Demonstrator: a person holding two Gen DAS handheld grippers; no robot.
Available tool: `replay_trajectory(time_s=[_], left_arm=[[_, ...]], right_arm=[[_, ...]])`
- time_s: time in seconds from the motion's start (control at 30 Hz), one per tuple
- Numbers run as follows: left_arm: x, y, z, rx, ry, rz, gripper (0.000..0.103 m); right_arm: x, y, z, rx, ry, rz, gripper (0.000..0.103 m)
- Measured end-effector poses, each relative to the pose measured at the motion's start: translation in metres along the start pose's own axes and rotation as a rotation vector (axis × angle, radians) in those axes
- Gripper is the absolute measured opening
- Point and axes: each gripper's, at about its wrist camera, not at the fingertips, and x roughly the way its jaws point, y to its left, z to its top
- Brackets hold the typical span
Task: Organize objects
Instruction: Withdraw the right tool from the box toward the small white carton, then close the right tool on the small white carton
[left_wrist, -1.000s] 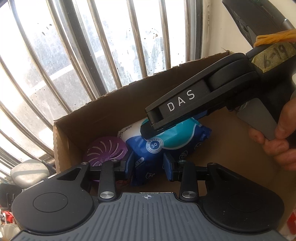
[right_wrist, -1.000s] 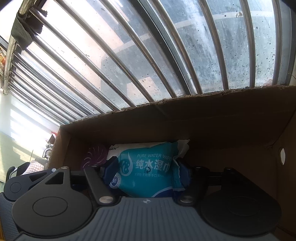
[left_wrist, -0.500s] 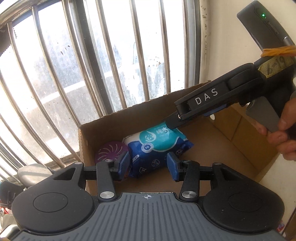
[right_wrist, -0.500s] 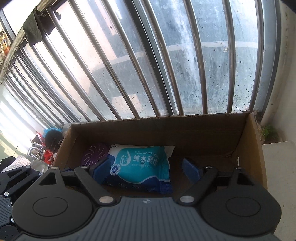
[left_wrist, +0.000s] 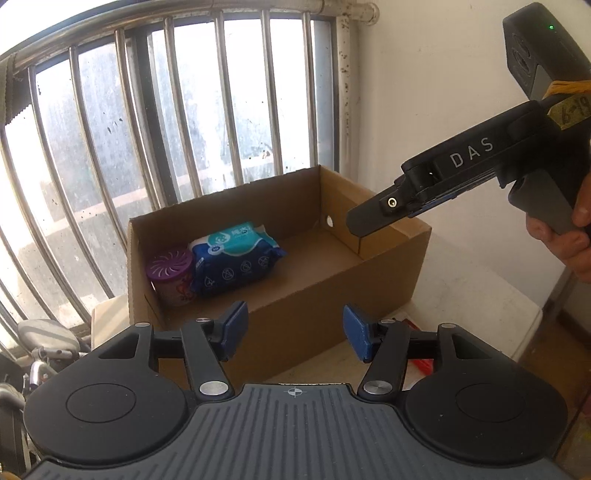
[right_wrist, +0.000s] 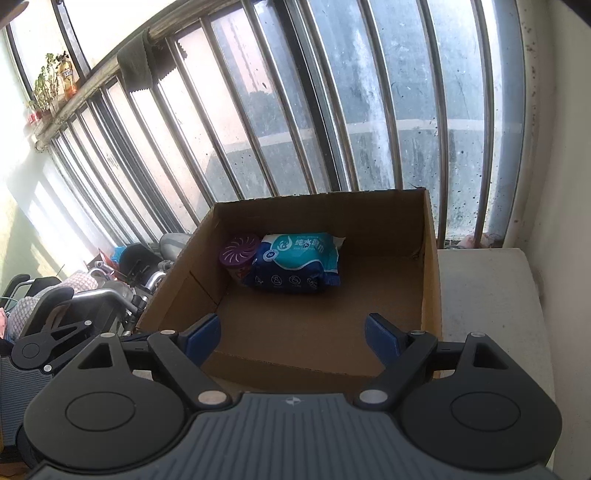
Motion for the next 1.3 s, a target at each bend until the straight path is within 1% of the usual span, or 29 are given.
replay_trajectory(time_s=[0.17,0.23,0.3,0.4,0.47,0.5,0.57,0.7,0.8,1.0,1.13,1.27,1.3], left_arm=[[-0.009,-0.013,-0.033,-0.030,0.006,-0.030,0.060],[-0.009,-0.016,-0.047,-0.050,0.004,-0.056,0.061],[-0.011,-0.018,-0.056,-0.066,0.000,-0.065,0.063],[-0.015,-0.021,-0.070,-0.110,0.019,-0.078,0.063],[-0.017,-0.021,-0.075,-0.131,0.031,-0.107,0.063],[-0.018,-0.021,-0.077,-0.138,0.023,-0.113,0.066],[-0.017,-0.019,-0.084,-0.145,0.024,-0.117,0.068],[-0.018,-0.018,-0.095,-0.159,0.034,-0.121,0.068],[-0.018,-0.015,-0.103,-0.177,0.043,-0.134,0.068],[-0.019,-0.018,-0.112,-0.138,0.053,-0.143,0.068],[-0.018,-0.017,-0.114,-0.144,0.053,-0.178,0.068],[-0.012,-0.017,-0.117,-0.131,0.074,-0.177,0.068],[-0.010,-0.017,-0.118,-0.128,0.079,-0.173,0.068]], right_arm=[[-0.010,0.012,-0.047,-0.039,0.085,0.081,0.088],[-0.009,0.016,-0.062,-0.057,0.115,0.102,0.088],[-0.009,0.019,-0.078,-0.066,0.138,0.120,0.088],[-0.008,0.019,-0.097,-0.056,0.169,0.141,0.088],[-0.007,0.016,-0.103,-0.044,0.183,0.145,0.088],[-0.007,0.015,-0.106,-0.036,0.181,0.143,0.088],[-0.003,0.012,-0.110,-0.023,0.200,0.148,0.088],[0.010,0.006,-0.121,0.037,0.251,0.170,0.088],[0.018,0.006,-0.128,0.047,0.270,0.165,0.087],[0.036,0.006,-0.134,0.075,0.301,0.185,0.086],[0.045,0.004,-0.135,0.083,0.313,0.178,0.086],[0.051,-0.001,-0.134,0.104,0.318,0.185,0.086],[0.053,-0.001,-0.134,0.102,0.322,0.183,0.084]])
